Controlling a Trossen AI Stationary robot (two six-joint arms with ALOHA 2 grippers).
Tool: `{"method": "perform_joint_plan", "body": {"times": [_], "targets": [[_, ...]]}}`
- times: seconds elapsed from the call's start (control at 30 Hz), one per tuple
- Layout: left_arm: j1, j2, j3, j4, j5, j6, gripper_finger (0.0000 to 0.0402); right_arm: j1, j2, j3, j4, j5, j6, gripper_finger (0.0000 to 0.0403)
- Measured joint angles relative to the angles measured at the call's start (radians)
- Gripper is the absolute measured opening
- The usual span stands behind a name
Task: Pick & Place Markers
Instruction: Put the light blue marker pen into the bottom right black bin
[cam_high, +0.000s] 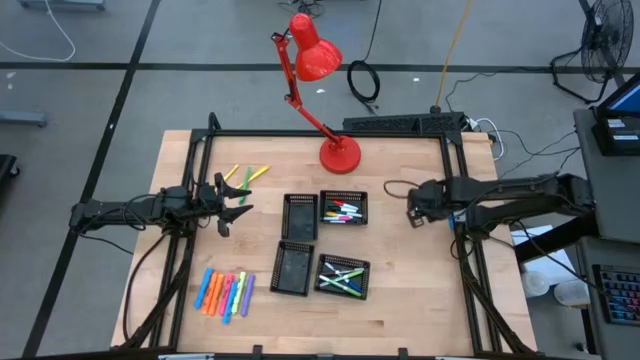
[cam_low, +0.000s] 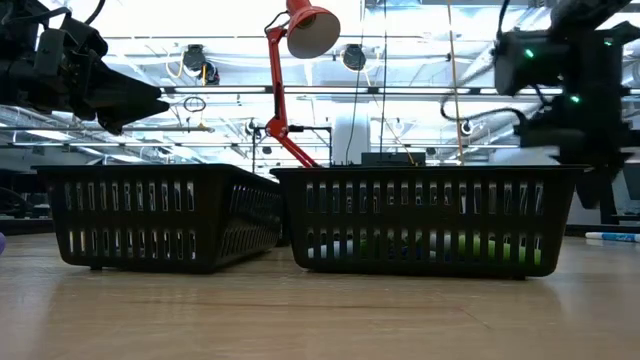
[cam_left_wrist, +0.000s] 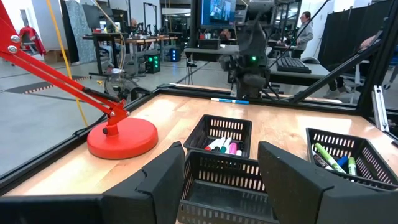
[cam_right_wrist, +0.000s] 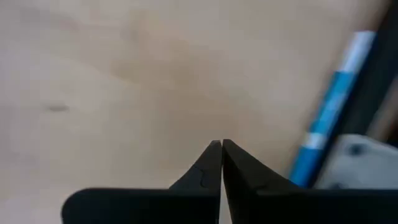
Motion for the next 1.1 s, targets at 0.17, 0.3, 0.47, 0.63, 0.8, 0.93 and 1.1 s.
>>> {"method": "perform_joint_plan", "body": {"times": [0.17, 0.3, 0.47, 0.63, 0.8, 0.93, 1.1], "targets": [[0.0, 0.0, 0.0, 0.0, 0.0, 0.0, 0.0209, 0.049, 0.085, -0.001, 0.02, -0.088, 0.016, 0.0001], [0.0, 0.0, 0.0, -0.001, 0.0, 0.0, 0.0209, 0.073, 0.195, -0.001, 0.008, -0.157, -0.029, 0.0], [0.0, 0.0, 0.0, 0.0, 0.0, 0.0, 0.0209, 0.103, 0.401, 0.031, -0.023, -0.213, -0.048, 0.0], [0.0, 0.0, 0.0, 0.001, 0.0, 0.0, 0.0209, 0.143, 0.612, 0.119, -0.096, -0.216, -0.165, 0.0], [0.0, 0.0, 0.0, 0.0, 0.0, 0.0, 0.0209, 0.141, 0.784, 0.154, -0.303, -0.174, -0.167, 0.0], [0.0, 0.0, 0.0, 0.0, 0.0, 0.0, 0.0209, 0.113, 0.869, 0.141, -0.337, -0.183, -0.161, 0.0], [0.0, 0.0, 0.0, -0.001, 0.0, 0.0, 0.0209, 0.1, 0.895, 0.142, -0.255, -0.233, -0.251, 0.0]]}}
